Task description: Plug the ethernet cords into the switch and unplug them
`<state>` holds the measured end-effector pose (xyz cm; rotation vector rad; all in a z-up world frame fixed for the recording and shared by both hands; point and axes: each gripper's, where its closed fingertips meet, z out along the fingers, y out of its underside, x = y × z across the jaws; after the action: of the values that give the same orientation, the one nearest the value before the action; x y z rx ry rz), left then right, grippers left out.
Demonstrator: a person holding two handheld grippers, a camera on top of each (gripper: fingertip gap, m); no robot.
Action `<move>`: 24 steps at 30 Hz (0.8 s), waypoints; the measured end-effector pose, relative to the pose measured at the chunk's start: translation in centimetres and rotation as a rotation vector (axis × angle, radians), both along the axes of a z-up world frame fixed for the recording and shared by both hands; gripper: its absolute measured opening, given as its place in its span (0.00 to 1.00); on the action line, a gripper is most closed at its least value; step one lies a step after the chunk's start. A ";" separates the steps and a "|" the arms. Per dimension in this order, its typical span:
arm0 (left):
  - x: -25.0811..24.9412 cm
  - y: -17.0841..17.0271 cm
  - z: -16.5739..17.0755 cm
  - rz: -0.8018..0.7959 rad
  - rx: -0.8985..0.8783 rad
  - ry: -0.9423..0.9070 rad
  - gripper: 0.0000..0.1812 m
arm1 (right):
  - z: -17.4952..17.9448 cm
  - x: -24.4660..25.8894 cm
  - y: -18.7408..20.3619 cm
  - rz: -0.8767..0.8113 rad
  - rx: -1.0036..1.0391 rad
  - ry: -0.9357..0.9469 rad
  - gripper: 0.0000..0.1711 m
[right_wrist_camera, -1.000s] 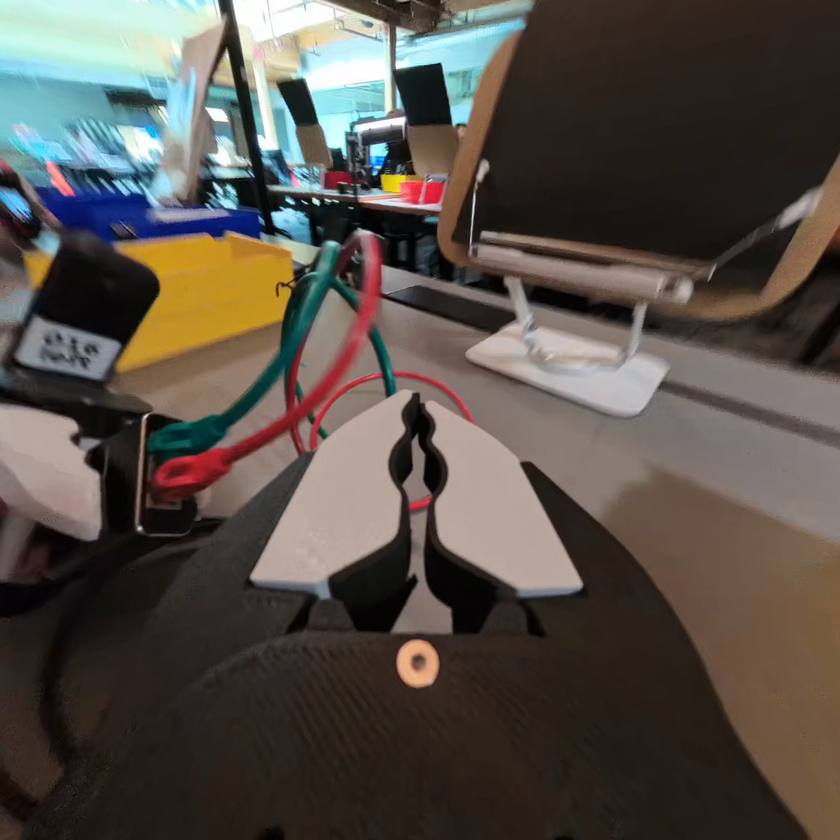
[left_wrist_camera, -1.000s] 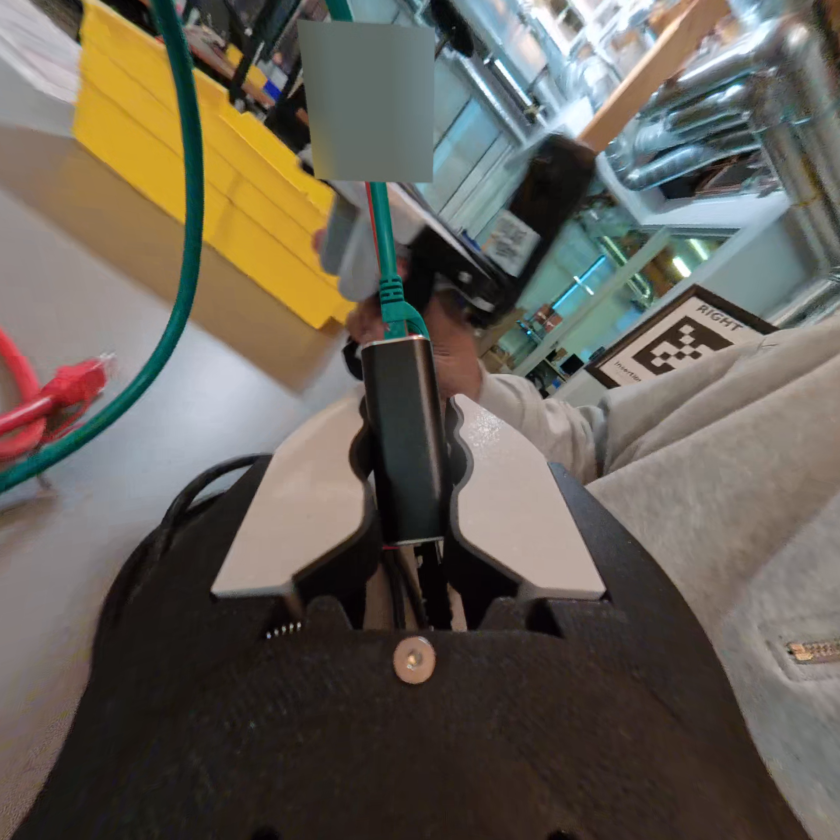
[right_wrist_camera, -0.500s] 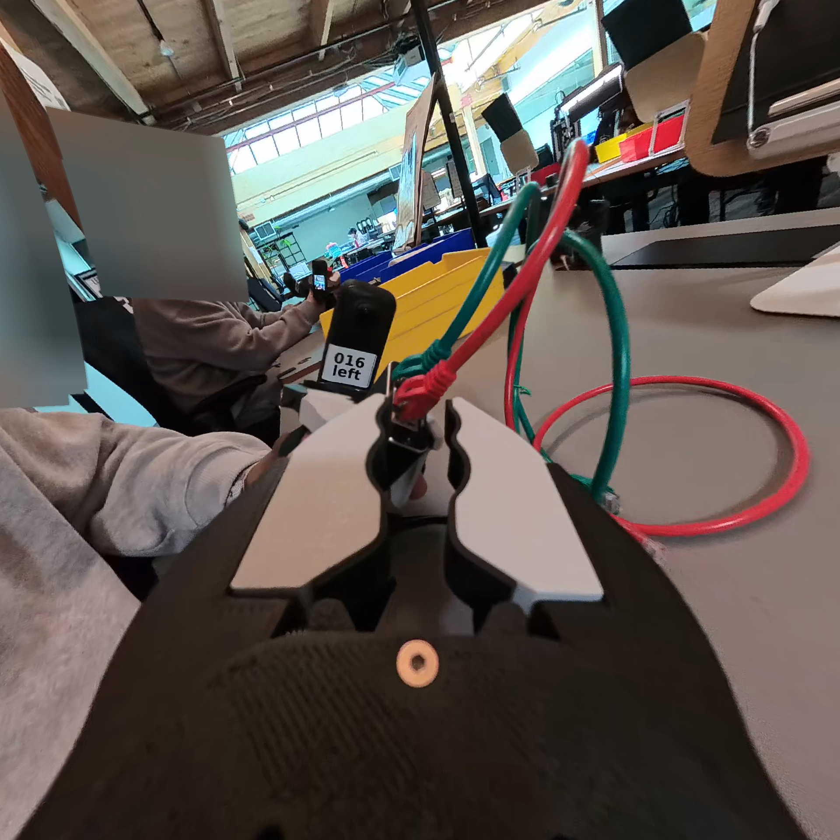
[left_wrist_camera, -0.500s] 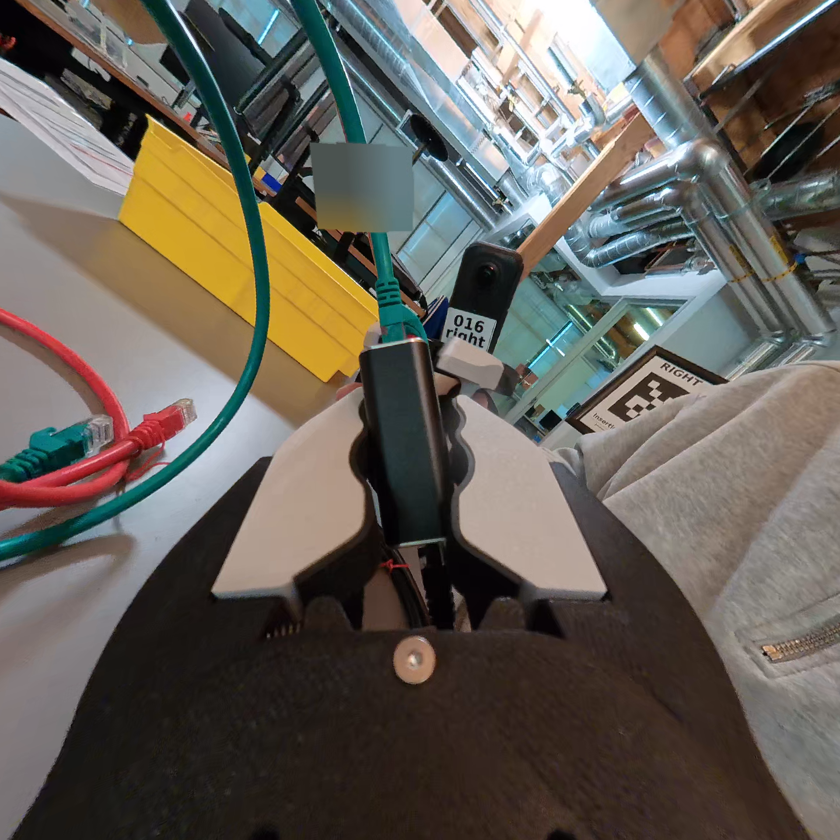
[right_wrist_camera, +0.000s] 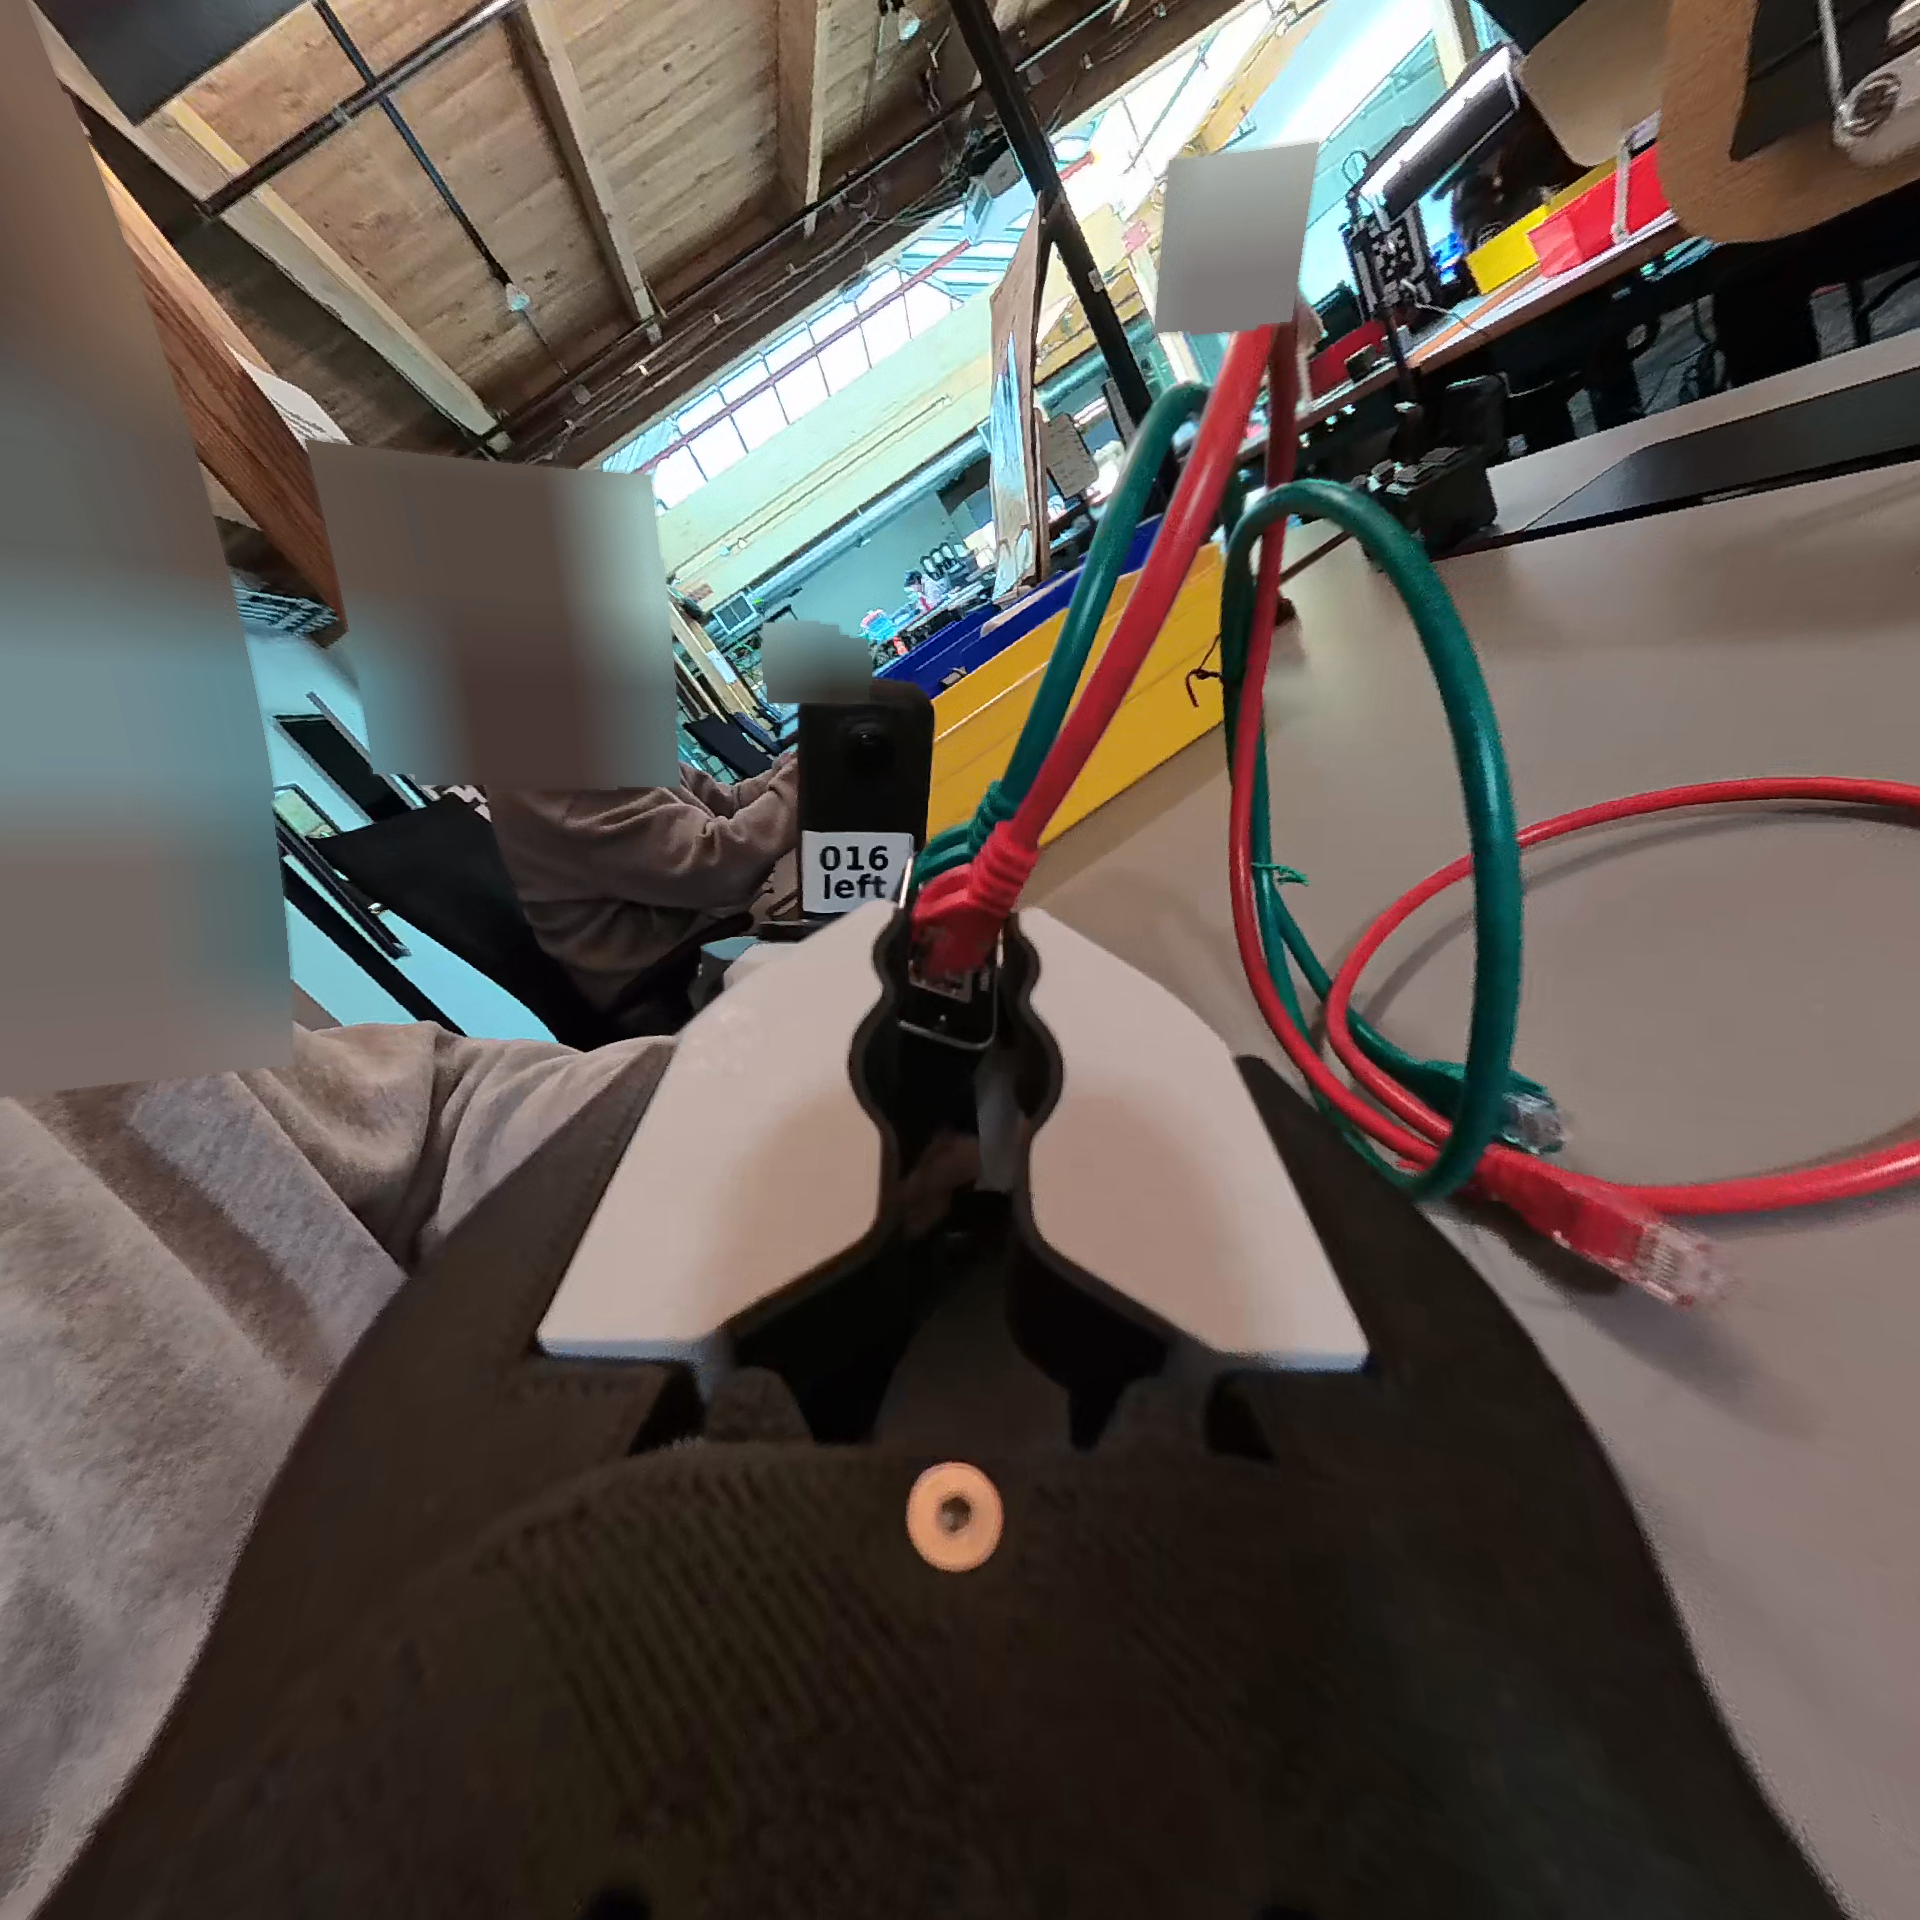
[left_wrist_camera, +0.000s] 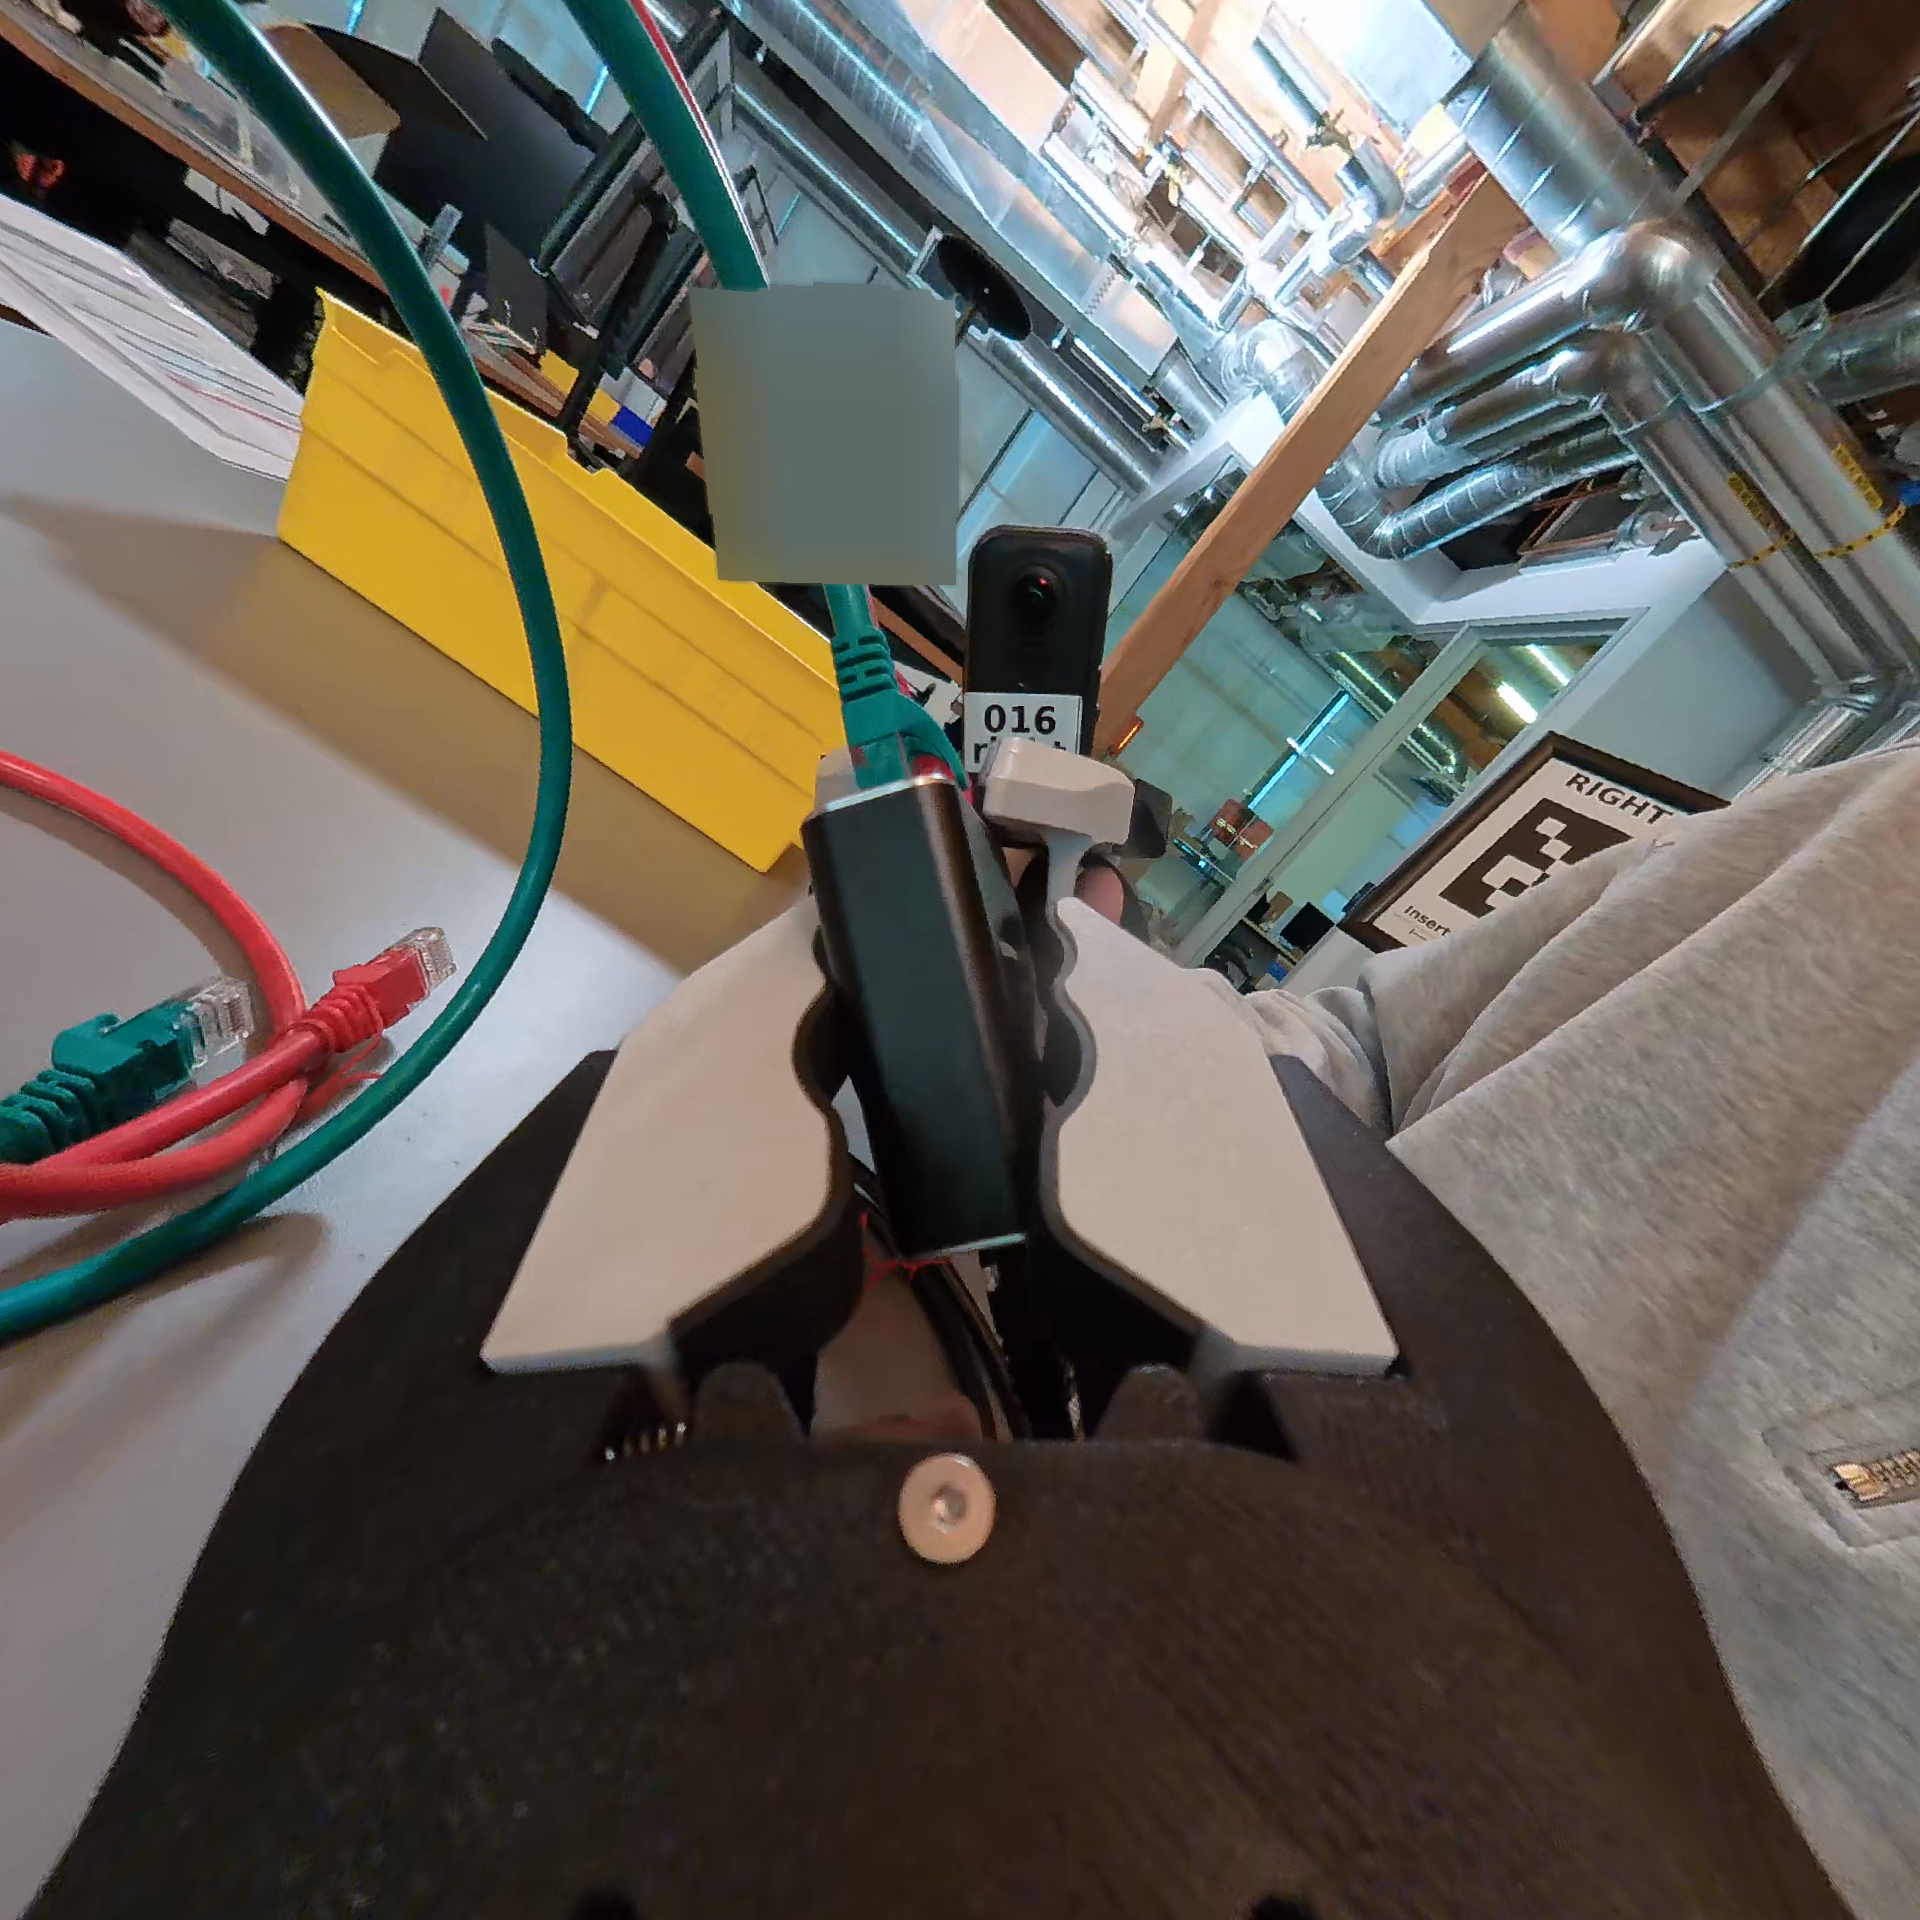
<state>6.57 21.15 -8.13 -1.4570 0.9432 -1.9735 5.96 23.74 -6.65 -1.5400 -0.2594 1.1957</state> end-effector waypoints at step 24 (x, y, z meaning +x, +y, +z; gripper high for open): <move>0.4 -1.1 0.2 -0.087 -0.072 -0.016 0.23 | -0.5 -1.7 -0.4 0.093 -0.087 -0.029 0.08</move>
<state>6.95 20.04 -7.92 -1.4590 0.9529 -2.0987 4.22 23.30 -7.13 -1.6363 -0.3047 1.2730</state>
